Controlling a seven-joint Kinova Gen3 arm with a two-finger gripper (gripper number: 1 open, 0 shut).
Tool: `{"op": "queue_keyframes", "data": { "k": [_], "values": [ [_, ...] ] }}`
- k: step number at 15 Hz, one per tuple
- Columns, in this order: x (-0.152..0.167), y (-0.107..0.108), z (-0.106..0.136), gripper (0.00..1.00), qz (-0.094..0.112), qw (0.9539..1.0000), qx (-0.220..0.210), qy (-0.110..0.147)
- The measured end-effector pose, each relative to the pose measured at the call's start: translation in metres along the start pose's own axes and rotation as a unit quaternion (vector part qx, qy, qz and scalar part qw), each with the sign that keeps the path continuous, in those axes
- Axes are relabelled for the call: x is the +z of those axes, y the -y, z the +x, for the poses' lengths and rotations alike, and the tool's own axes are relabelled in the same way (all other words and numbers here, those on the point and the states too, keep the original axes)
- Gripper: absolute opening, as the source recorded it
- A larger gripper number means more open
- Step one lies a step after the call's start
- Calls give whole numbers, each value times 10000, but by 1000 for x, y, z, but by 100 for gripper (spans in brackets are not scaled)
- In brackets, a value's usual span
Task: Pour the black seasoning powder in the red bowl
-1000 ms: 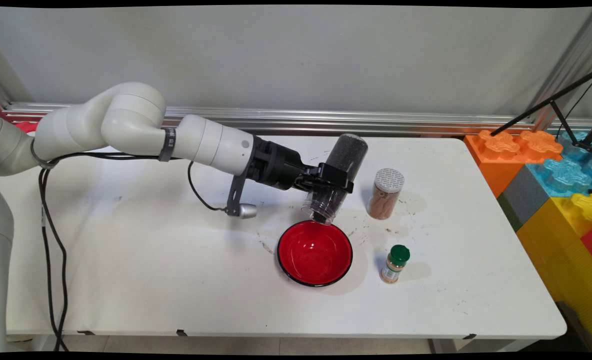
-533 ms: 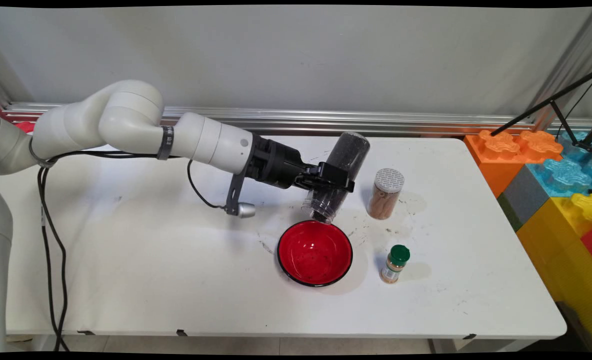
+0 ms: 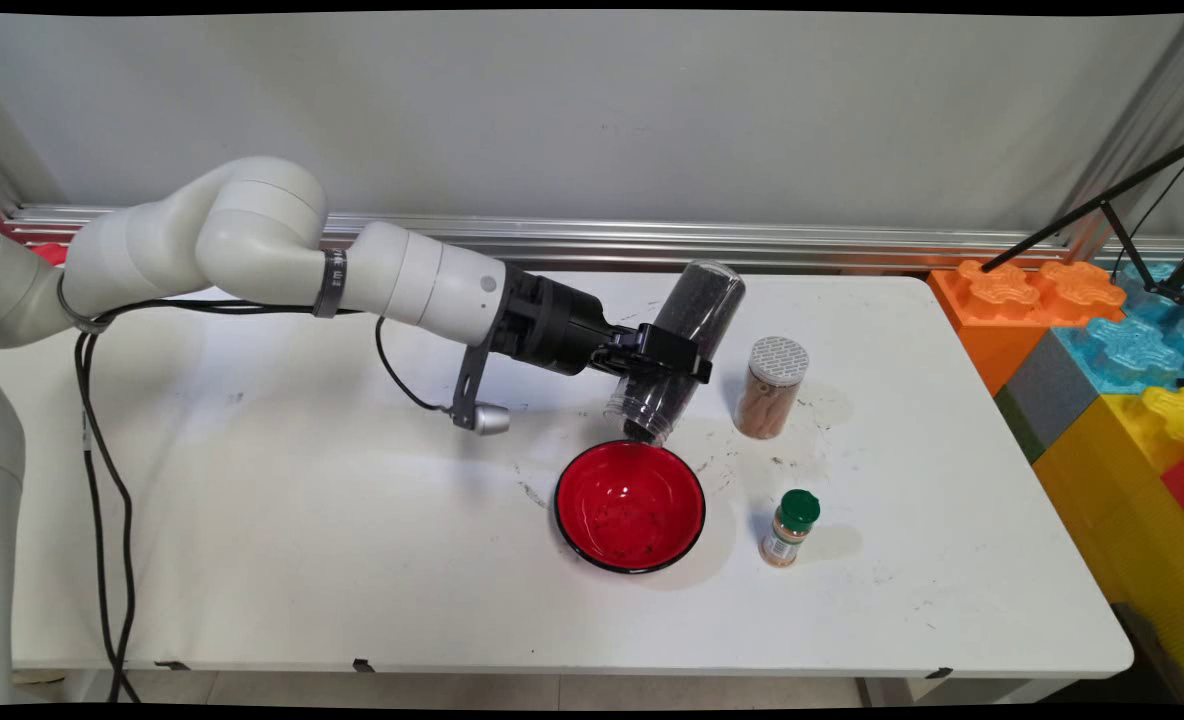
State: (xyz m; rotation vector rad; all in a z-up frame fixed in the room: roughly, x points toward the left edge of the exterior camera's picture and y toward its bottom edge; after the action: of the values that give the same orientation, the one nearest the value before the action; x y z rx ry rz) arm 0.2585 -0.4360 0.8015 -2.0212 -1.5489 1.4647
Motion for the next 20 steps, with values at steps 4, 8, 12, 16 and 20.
{"op": "queue_keyframes", "data": {
  "k": [4, 8, 12, 16, 20],
  "values": [
    [0, 0, -1, 0, 9, 10000, 17, 38],
    [1, -1, -2, 0, 21, 10000, 16, 79],
    [0, -1, -1, 0, 33, 9999, 5, 106],
    [0, -2, 0, 0, 46, 9999, -13, 122],
    [1, -3, 1, 0, 59, 9999, -19, 129]
  ]
}}
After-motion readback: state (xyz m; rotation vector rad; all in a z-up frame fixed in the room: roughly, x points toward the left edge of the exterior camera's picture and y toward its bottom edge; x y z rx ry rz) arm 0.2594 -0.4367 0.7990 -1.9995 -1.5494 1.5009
